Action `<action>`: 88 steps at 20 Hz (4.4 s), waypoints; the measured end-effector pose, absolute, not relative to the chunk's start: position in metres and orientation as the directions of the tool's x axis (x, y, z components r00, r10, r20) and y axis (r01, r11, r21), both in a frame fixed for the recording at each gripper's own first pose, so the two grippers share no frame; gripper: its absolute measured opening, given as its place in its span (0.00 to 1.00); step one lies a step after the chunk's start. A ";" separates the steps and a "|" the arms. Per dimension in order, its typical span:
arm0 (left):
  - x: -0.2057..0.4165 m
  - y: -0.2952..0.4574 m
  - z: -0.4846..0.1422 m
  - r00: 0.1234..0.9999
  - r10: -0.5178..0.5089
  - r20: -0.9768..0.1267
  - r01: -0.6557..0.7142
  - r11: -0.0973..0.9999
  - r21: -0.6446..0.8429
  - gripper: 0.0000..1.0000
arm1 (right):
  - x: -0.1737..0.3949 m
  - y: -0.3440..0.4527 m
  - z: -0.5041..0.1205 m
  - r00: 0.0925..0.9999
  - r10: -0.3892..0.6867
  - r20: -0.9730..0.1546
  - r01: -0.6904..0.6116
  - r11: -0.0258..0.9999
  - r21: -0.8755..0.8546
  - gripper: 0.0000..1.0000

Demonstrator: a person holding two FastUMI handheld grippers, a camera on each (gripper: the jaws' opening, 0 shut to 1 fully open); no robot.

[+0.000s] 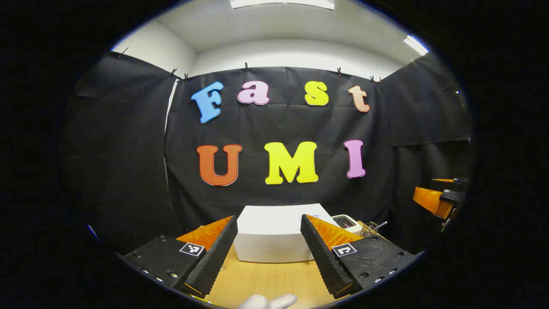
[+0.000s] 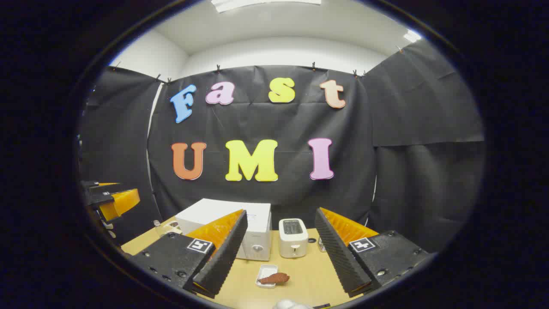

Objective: Open the microwave oven with the left hand, put the food in, and close the microwave oven.

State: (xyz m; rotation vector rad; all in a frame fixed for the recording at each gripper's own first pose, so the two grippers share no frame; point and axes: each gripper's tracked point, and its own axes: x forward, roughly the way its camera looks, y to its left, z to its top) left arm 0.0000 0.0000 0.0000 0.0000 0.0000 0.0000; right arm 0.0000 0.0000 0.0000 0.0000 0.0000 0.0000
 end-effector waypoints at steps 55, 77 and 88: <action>0.246 -0.163 -0.288 0.980 -0.096 -0.175 0.095 0.995 -0.017 0.16 | 0.012 -0.157 -0.027 0.954 -0.262 -0.144 0.246 0.962 -0.122 0.92; 0.038 -0.019 -0.300 0.947 -0.018 -0.320 0.031 0.999 0.036 0.19 | 0.019 -0.039 -0.062 0.983 0.008 -0.186 -0.012 1.000 -0.023 1.00; 0.000 0.051 -0.300 0.929 0.077 -0.361 -0.053 0.996 0.075 0.56 | 0.009 0.006 -0.082 0.973 0.063 -0.222 -0.071 0.997 -0.028 1.00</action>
